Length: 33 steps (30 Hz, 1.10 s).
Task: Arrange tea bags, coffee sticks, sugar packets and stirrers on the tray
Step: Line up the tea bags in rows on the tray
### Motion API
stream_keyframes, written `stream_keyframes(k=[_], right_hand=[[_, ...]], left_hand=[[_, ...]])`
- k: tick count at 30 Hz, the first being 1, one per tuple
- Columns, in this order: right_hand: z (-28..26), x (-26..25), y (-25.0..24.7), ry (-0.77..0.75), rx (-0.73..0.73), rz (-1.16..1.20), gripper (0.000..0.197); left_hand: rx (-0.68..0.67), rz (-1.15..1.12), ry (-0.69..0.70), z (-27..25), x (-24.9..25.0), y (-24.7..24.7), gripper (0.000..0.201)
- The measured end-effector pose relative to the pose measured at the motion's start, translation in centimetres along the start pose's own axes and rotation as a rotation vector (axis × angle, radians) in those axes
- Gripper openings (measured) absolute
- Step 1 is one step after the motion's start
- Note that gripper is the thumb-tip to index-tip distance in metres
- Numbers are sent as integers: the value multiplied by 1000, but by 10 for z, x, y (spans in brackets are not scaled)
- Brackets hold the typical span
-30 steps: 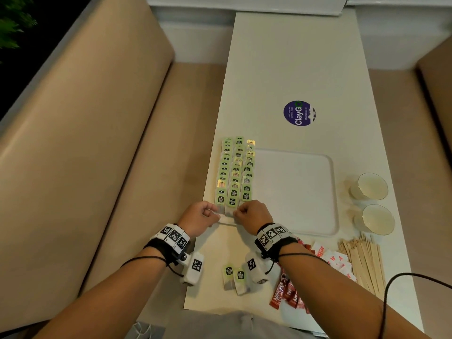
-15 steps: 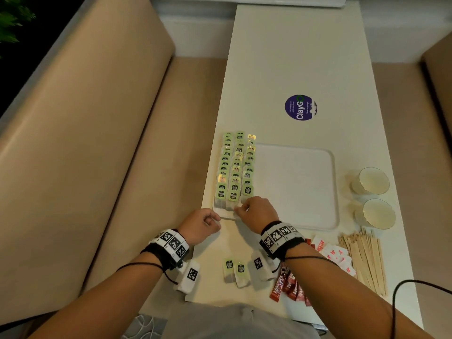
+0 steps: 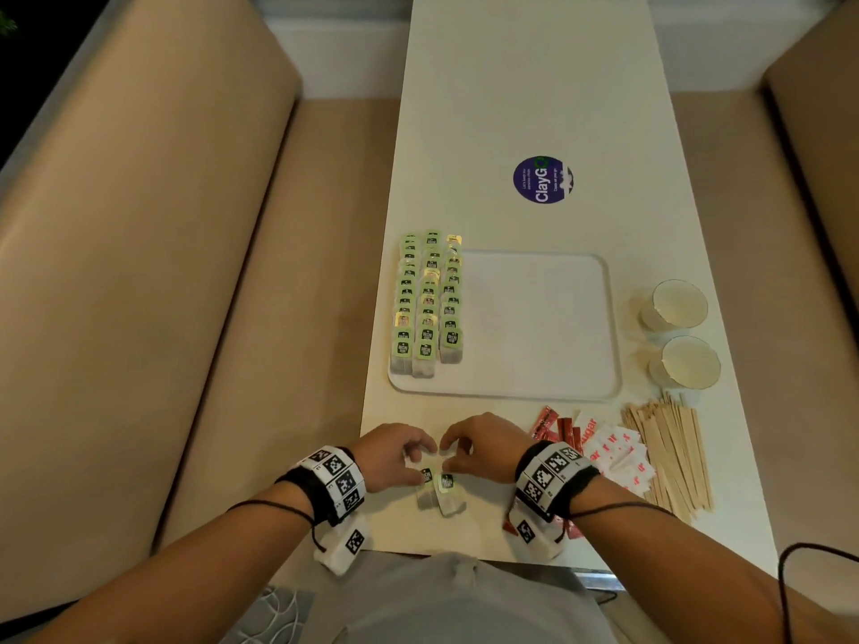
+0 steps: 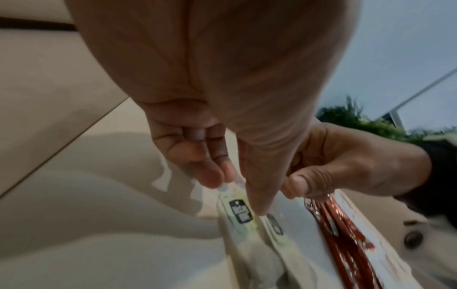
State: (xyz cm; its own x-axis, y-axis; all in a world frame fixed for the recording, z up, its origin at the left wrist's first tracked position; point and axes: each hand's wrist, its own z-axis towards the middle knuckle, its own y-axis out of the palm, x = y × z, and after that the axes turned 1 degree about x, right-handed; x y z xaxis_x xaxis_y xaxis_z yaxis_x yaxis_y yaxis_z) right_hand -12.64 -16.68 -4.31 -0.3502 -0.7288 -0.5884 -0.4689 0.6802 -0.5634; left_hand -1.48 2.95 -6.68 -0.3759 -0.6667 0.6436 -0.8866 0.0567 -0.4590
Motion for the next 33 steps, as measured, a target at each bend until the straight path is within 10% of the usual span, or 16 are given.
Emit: stream_keyframes(k=[17,33], right_hand=[[-5,-6,26,-68,-70,-366,48],[-3,0,7,-56,-41,-334,18]], left_hand=[[-12,388,39,0,15,7,28],[45,-116,-14,-1,19,-18,18]])
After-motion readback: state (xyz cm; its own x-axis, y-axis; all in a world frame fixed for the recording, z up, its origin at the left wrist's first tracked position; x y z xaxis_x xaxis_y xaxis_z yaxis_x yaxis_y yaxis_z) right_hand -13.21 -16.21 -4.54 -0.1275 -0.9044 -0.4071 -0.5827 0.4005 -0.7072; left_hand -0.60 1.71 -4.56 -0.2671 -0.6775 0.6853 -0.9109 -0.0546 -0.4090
